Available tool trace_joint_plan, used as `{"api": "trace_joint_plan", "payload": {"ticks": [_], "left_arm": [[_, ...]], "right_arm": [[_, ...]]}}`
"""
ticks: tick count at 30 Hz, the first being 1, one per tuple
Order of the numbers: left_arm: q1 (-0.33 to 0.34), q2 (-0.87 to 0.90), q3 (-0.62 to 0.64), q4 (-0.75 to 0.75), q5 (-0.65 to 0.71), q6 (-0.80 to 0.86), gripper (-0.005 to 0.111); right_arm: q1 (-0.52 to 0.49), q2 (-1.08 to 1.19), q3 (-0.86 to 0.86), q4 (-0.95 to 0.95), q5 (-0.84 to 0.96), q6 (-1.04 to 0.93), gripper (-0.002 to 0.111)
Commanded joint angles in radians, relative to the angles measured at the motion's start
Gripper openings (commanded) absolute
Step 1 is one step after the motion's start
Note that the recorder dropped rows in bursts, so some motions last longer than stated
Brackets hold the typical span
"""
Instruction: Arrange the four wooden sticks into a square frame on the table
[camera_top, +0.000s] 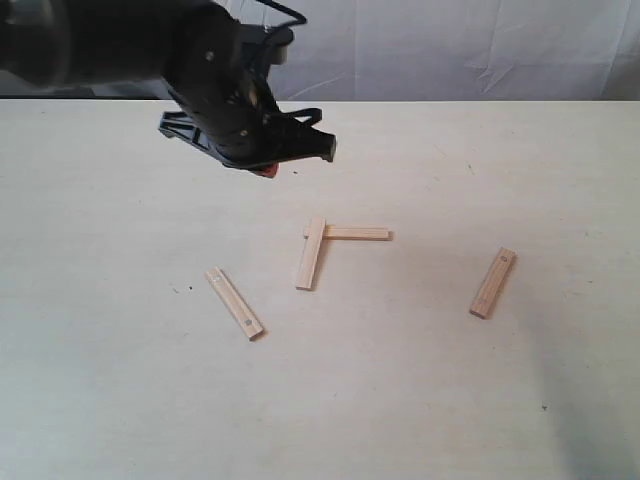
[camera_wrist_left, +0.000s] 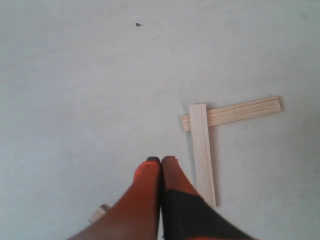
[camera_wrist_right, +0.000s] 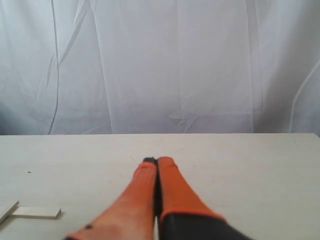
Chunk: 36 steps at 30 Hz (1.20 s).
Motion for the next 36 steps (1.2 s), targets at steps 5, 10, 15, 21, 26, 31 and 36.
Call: {"api": "trace_joint_plan", "payload": {"ticks": [5,10,15,21,26,31,36], "left_arm": [[0.008,-0.297,0.187,0.003,-0.065,0.060,0.000],[0.008,-0.486,0.308,0.015,-0.126,0.079,0.000],[0.008,-0.696,0.432,0.046,-0.244,0.079,0.000],[0.008,-0.874,0.598,0.068,-0.520,0.079,0.000],[0.008,-0.935,0.609,0.117,-0.571,0.079,0.000],[0.008,-1.013,0.609,0.132,-0.573,0.079,0.000],[0.008,-1.101,0.609,0.149,-0.498,0.079,0.000]], "right_arm": [[-0.005,-0.006,0.002,0.002,-0.040,-0.002,-0.001],[-0.005,-0.006,0.002,0.002,-0.040,-0.002,-0.001],[-0.005,-0.006,0.002,0.000,-0.033,-0.002,-0.001],[-0.005,-0.006,-0.027,-0.018,0.058,-0.010,-0.001],[-0.005,0.186,-0.189,-0.041,0.162,-0.010,-0.001],[-0.005,0.499,-0.406,-0.041,0.335,-0.010,-0.001],[-0.005,0.628,-0.451,-0.048,0.269,-0.010,-0.001]]}}
